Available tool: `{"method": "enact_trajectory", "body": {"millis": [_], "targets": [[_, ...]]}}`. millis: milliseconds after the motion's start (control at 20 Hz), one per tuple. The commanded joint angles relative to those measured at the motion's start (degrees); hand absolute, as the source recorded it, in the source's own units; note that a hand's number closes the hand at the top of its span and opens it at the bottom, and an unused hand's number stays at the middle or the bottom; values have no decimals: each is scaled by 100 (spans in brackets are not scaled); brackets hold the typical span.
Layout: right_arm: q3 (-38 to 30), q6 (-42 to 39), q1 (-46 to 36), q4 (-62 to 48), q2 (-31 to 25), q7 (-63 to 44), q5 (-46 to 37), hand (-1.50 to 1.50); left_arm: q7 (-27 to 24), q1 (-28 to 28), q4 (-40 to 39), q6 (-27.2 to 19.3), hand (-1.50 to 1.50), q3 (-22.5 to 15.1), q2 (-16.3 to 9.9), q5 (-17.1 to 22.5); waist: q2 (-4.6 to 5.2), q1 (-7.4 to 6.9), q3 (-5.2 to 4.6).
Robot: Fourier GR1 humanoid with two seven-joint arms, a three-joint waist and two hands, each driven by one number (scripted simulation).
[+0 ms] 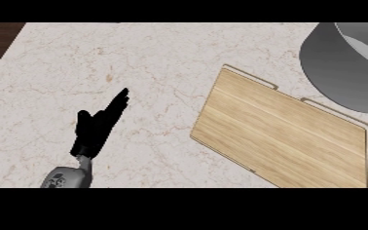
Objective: Pick the can from the tray and place it in the pot
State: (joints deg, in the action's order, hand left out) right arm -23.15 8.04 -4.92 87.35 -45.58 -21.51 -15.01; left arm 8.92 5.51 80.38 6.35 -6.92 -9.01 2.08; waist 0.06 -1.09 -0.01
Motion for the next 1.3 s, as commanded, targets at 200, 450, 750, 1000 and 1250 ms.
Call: {"method": "enact_trajectory", "body": {"millis": [200,450,750,1000,1250], "targets": [[862,-797,-1800,-1788,-618,-341,-602,150,-56,-159,-4,206,0,71,-98,42,29,-76,1],[1744,-673,-2455,-2854,-370,-325,-1580,150,-122,67,-291,199,0,19,-8,-57,80,-163,1],[2409,-1065,-3028,-3797,-366,-745,-2413,150,-29,161,-222,144,0,-4,115,-34,124,-300,3],[2280,-2165,-3400,-4594,69,-1529,-1940,150,-69,104,-190,200,0,-116,113,-107,147,-370,4],[2362,-2228,-3988,-5397,691,-1847,-2072,-150,-200,261,-468,230,0,23,85,-88,116,-245,7]]}}
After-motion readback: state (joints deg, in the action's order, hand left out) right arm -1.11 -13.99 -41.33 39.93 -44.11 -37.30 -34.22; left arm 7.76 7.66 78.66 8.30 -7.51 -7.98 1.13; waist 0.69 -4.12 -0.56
